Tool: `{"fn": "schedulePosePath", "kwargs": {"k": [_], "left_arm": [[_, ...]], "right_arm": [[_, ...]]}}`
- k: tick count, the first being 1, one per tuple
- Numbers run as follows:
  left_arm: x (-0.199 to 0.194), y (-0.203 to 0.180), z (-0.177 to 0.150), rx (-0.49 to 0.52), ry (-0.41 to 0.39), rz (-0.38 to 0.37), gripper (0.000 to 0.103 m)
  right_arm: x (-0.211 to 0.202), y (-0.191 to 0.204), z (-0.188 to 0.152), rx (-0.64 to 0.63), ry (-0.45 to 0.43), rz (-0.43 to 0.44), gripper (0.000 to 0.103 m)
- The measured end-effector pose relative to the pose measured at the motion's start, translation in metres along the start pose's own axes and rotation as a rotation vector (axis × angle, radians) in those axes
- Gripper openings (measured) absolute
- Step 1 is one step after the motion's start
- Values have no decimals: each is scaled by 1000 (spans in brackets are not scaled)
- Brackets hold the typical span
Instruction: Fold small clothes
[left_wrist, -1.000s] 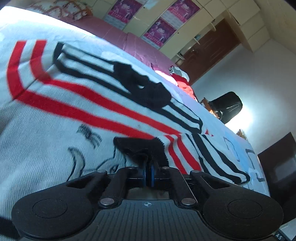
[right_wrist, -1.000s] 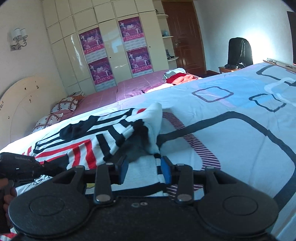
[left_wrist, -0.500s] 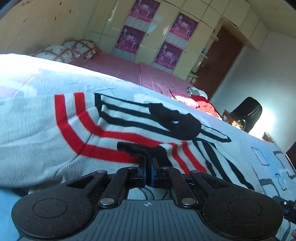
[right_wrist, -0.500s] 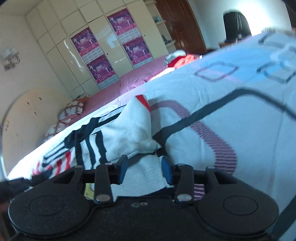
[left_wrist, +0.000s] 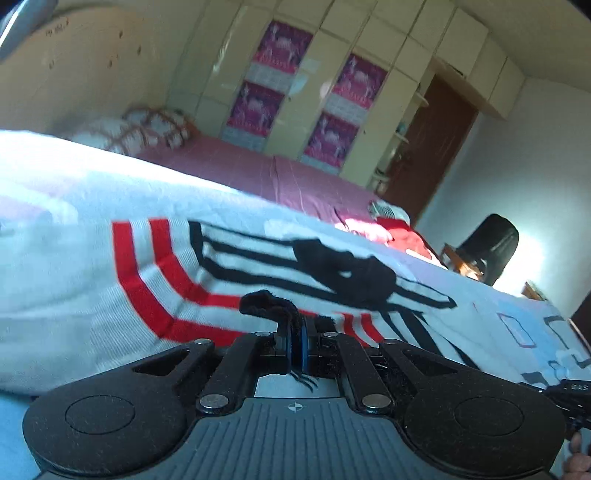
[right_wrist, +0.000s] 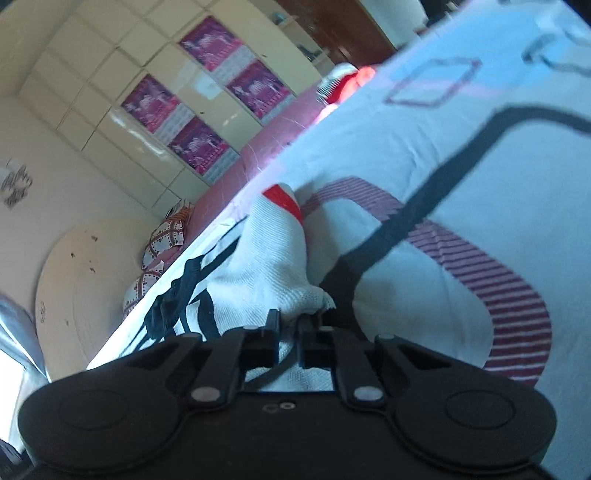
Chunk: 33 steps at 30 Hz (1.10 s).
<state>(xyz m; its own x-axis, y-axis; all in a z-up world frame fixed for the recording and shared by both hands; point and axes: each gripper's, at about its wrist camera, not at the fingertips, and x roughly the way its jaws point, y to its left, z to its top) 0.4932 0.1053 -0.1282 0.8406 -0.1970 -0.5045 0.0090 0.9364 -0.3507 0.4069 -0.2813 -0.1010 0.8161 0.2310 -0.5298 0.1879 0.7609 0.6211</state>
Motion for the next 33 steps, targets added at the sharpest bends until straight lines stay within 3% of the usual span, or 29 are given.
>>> {"fn": "schedulePosePath", "kwargs": {"k": [4, 6, 9, 11, 13, 17, 19, 21, 23, 28, 33], "left_arm": [[19, 12, -16, 23, 123, 63, 5], [15, 17, -18, 12, 114, 52, 6], [-4, 27, -15, -24, 80, 156, 14], [-18, 34, -9, -49, 8, 195, 27], [-18, 25, 3, -11, -33, 172, 29], [13, -12, 11, 81, -10, 52, 33], [33, -27, 4, 129, 38, 18, 48], [47, -33, -7, 193, 82, 56, 49], [49, -27, -12, 198, 77, 78, 49], [47, -32, -9, 215, 72, 126, 49], [54, -30, -1, 171, 65, 170, 49]], "right_arm": [[15, 0, -7, -61, 47, -56, 10], [12, 1, -2, -65, 69, -34, 19], [-12, -3, 6, -117, 47, -7, 27], [-28, -5, 16, -175, -14, -15, 23], [-27, -5, 30, -205, -42, -15, 20], [10, 5, 47, -302, -19, 46, 19], [33, 13, 44, -372, 52, 79, 15], [52, 14, 34, -459, 101, 46, 11], [57, 9, 40, -475, 89, 46, 5], [87, 14, 67, -465, 83, 41, 5], [121, 22, 83, -495, 63, 5, 5]]}}
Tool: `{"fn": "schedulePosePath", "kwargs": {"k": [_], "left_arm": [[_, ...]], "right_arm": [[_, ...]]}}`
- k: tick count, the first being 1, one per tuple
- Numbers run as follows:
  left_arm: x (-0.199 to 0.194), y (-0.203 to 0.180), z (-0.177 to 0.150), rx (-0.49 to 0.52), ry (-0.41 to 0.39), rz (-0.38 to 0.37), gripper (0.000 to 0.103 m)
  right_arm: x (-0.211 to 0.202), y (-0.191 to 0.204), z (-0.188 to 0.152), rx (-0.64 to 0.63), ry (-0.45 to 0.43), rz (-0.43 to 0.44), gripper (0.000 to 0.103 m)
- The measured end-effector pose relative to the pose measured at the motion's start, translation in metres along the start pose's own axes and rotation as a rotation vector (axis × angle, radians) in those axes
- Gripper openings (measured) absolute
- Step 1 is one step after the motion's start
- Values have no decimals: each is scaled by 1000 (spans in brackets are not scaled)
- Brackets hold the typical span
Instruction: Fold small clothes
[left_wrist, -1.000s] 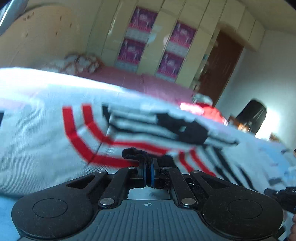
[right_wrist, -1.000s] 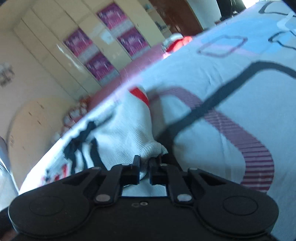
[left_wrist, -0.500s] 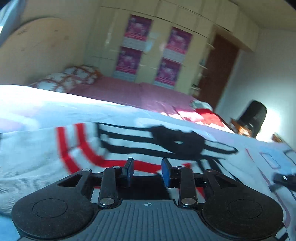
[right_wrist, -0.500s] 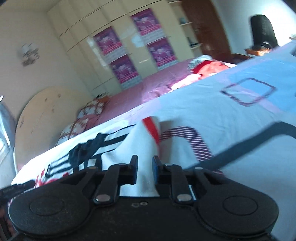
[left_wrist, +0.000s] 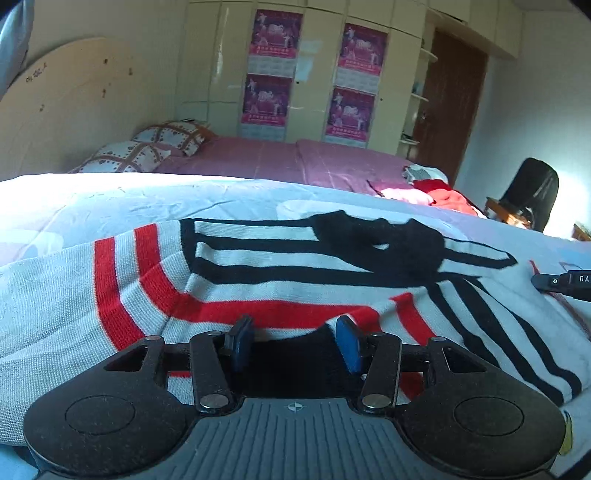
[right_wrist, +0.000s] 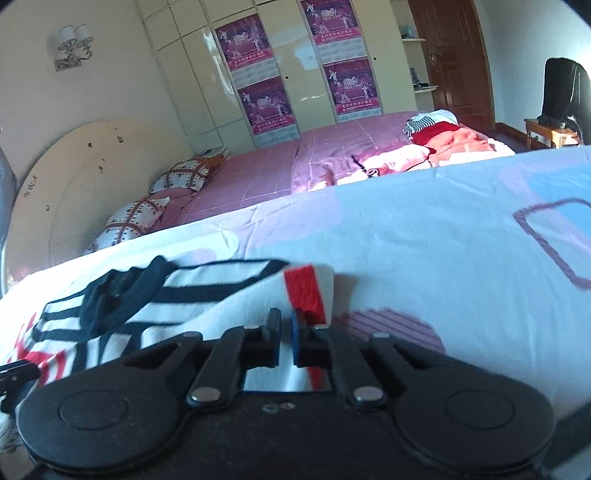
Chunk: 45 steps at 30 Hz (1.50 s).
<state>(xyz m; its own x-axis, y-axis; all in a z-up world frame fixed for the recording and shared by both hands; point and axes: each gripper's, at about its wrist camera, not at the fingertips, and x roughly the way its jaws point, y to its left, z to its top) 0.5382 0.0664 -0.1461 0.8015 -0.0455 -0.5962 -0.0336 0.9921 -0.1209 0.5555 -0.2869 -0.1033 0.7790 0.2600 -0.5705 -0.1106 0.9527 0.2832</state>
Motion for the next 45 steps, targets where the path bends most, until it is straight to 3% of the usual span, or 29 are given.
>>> {"fn": "schedulePosePath", "kwargs": {"k": [3, 6, 9, 11, 12, 13, 15, 18, 20, 22, 25, 26, 30, 36, 39, 42, 45], "left_arm": [[-3, 1, 3, -21, -13, 18, 49], [-14, 5, 0, -13, -45, 103, 49], [-6, 18, -7, -52, 5, 120, 49], [-5, 12, -3, 14, 27, 152, 49], [-5, 11, -2, 22, 30, 162, 40], [-7, 12, -3, 10, 29, 173, 31], [-15, 16, -5, -5, 25, 172, 23], [-32, 29, -11, -104, -14, 117, 23], [-43, 31, -16, -86, -26, 132, 23], [-41, 37, -25, -61, 33, 141, 25], [-48, 37, -29, -15, 31, 131, 26], [-51, 38, -28, -22, 35, 130, 26], [-72, 54, -30, -124, 20, 80, 27], [-58, 52, -34, -251, 96, -126, 27], [-42, 52, -32, -309, 127, -176, 26], [-35, 51, -29, -340, 139, -206, 11], [-45, 48, -28, -321, 92, -193, 11]], "right_arm": [[6, 1, 7, -29, 16, -32, 6], [-19, 17, 4, -86, -19, -25, 29], [-26, 33, -10, -212, 9, 6, 22], [-19, 24, -17, -210, 21, -82, 17], [-21, 18, -16, -175, 18, -86, 16], [-23, 17, -14, -151, 20, -106, 21], [-31, 20, -11, -153, 28, -179, 26], [-56, 17, -18, -116, -2, -113, 24], [-77, 18, -27, -116, -19, -111, 26], [-93, 19, -38, -99, -22, -98, 30], [-92, 22, -59, -119, 70, -127, 29], [-99, 26, -62, -108, 47, -135, 29], [-127, 37, -63, -55, -31, -146, 29], [-140, 47, -71, -17, -40, -153, 29], [-140, 52, -73, -22, -47, -160, 29], [-134, 56, -73, -19, -57, -178, 30], [-129, 53, -72, 7, -54, -174, 29]]}}
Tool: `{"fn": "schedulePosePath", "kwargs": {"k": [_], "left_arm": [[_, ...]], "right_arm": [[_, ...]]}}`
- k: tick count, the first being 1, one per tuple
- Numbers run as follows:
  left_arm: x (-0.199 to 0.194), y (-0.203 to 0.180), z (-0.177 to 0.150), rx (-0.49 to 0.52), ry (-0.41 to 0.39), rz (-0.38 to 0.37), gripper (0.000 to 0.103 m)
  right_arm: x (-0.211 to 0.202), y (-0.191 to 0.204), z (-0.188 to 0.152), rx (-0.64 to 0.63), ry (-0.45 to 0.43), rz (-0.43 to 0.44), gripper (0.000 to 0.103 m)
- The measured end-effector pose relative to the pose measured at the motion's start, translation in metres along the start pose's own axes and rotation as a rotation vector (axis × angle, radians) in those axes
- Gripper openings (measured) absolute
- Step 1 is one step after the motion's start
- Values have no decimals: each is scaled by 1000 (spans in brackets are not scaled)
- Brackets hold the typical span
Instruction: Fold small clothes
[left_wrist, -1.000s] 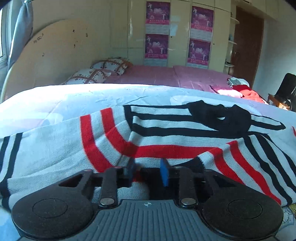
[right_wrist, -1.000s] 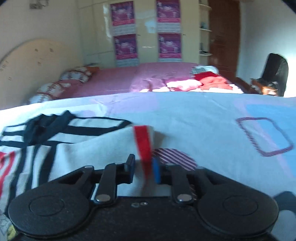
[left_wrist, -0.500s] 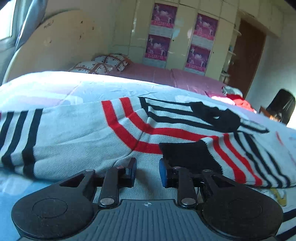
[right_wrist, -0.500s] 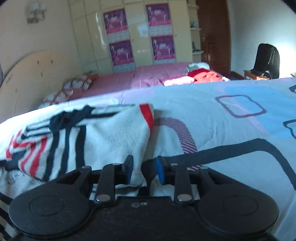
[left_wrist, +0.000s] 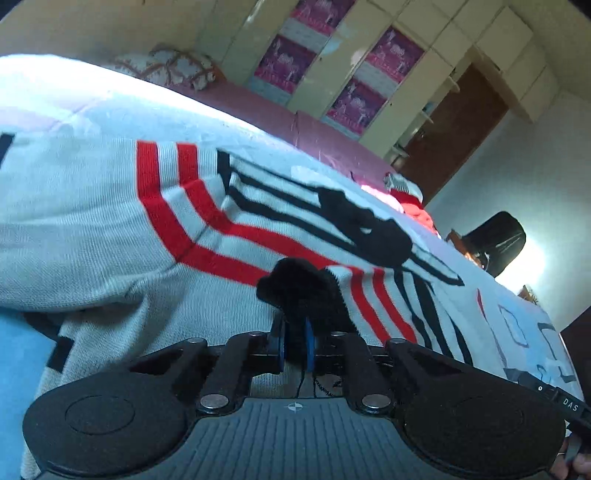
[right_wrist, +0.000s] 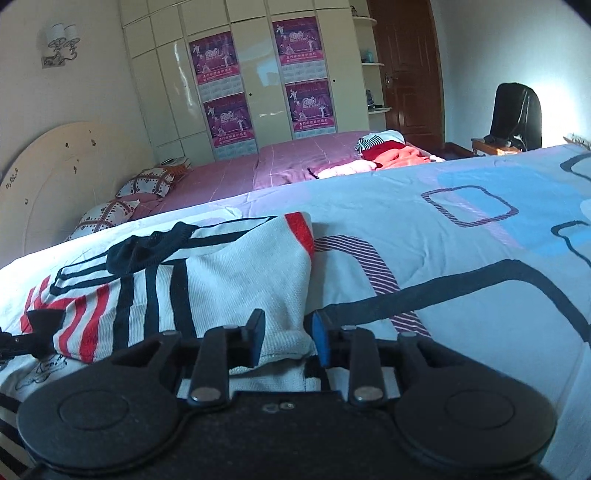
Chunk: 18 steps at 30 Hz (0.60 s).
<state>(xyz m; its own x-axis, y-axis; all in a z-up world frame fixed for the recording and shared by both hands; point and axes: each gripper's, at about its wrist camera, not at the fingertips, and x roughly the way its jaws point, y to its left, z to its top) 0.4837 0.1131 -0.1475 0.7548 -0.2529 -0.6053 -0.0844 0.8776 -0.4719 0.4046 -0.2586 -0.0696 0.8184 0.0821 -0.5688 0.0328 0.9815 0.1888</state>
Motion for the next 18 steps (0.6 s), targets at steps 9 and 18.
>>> {"fn": "schedulePosePath", "kwargs": {"k": [9, 18], "left_arm": [[3, 7, -7, -84, -21, -100, 74], [4, 0, -3, -32, -81, -51, 4]], "right_arm": [[1, -7, -11, 36, 19, -5, 30], [23, -1, -16, -78, 85, -36, 17]]}}
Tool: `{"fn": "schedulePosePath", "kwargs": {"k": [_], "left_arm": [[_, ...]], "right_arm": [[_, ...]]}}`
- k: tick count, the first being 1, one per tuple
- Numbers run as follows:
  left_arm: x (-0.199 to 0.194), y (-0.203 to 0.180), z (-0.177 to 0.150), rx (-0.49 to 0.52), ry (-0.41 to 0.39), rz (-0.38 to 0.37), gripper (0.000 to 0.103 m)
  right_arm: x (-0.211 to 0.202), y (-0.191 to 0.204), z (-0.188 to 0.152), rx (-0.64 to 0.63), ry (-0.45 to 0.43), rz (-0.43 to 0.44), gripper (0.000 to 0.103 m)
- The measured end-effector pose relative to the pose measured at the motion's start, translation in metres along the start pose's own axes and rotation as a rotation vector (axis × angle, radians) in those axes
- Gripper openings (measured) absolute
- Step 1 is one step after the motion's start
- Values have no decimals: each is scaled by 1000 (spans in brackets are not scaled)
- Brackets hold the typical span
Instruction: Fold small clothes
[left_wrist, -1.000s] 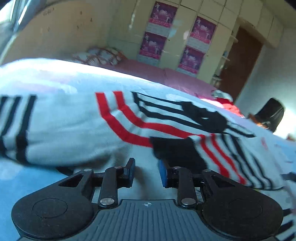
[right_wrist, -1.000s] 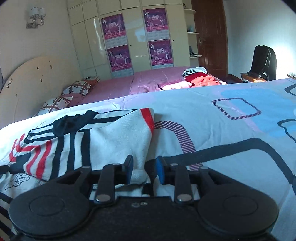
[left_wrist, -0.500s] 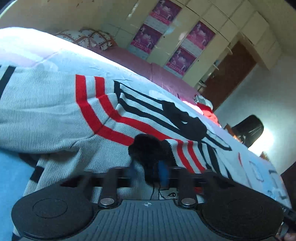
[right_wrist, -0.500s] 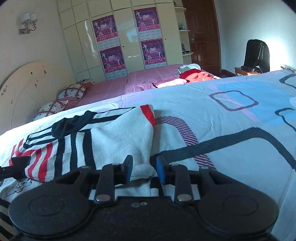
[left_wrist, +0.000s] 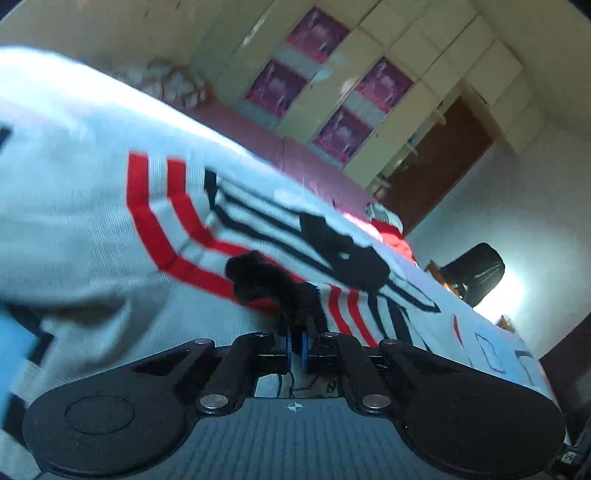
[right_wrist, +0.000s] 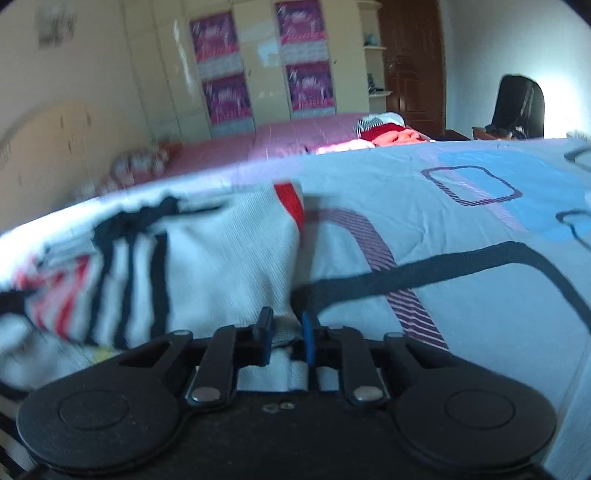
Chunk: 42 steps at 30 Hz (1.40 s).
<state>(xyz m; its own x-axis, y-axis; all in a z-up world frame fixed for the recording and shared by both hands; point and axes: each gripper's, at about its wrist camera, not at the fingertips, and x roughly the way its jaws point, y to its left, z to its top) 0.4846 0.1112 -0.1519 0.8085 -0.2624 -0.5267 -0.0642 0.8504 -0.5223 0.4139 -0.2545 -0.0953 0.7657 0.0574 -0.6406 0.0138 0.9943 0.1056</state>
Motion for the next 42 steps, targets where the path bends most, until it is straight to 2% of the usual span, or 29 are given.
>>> {"fn": "schedulePosePath", "kwargs": {"k": [2, 6, 10, 12, 14, 16, 19, 20, 22, 23, 25, 27, 30, 33, 36, 38, 39, 40, 42], "left_arm": [[10, 5, -6, 16, 52, 51, 4], [16, 11, -6, 7, 54, 32, 5], [16, 13, -5, -23, 59, 23, 10], [13, 8, -4, 4, 41, 64, 16], [12, 8, -7, 57, 45, 101, 16], [13, 9, -6, 61, 41, 105, 16], [10, 9, -2, 34, 54, 108, 17], [6, 10, -2, 25, 50, 108, 20], [-3, 14, -3, 34, 27, 114, 46], [-7, 14, -2, 44, 18, 116, 48], [-16, 13, 0, 69, -13, 133, 48], [-23, 8, 9, 108, -75, 118, 48], [-16, -15, 24, 221, -130, 109, 48], [14, -36, 29, 324, -43, 55, 48], [41, -41, 25, 388, 37, 121, 48], [47, -33, 23, 366, 58, 164, 48], [45, -32, 19, 365, 45, 170, 48], [42, -33, 18, 365, 34, 177, 48], [39, -32, 17, 366, 29, 193, 48]], "right_arm": [[1, 3, -4, -36, -15, -8, 18], [0, 5, -3, -42, -12, -14, 18], [0, 3, -2, -45, -6, -13, 21], [-4, 5, 2, -52, -11, -14, 21], [-12, 4, 3, -43, -54, 4, 19], [1, 4, -2, -52, -5, -5, 20], [3, 9, 0, -65, -3, -25, 20], [0, 11, 2, -59, -5, -29, 21], [-6, 10, 3, -33, -20, -13, 22], [-10, 9, 4, -26, -34, -8, 22], [-12, 7, 6, -15, -56, 1, 16], [-10, 6, 13, -18, -82, 12, 11], [7, 2, 34, -18, -99, 9, 8], [34, 0, 60, -23, -116, 18, 8], [65, 4, 82, -50, -101, 60, 8], [80, 10, 93, -79, -122, 23, 25], [87, 10, 97, -85, -122, -20, 41], [93, 8, 101, -73, -115, -55, 45], [105, -6, 106, 6, -73, -5, 40]]}}
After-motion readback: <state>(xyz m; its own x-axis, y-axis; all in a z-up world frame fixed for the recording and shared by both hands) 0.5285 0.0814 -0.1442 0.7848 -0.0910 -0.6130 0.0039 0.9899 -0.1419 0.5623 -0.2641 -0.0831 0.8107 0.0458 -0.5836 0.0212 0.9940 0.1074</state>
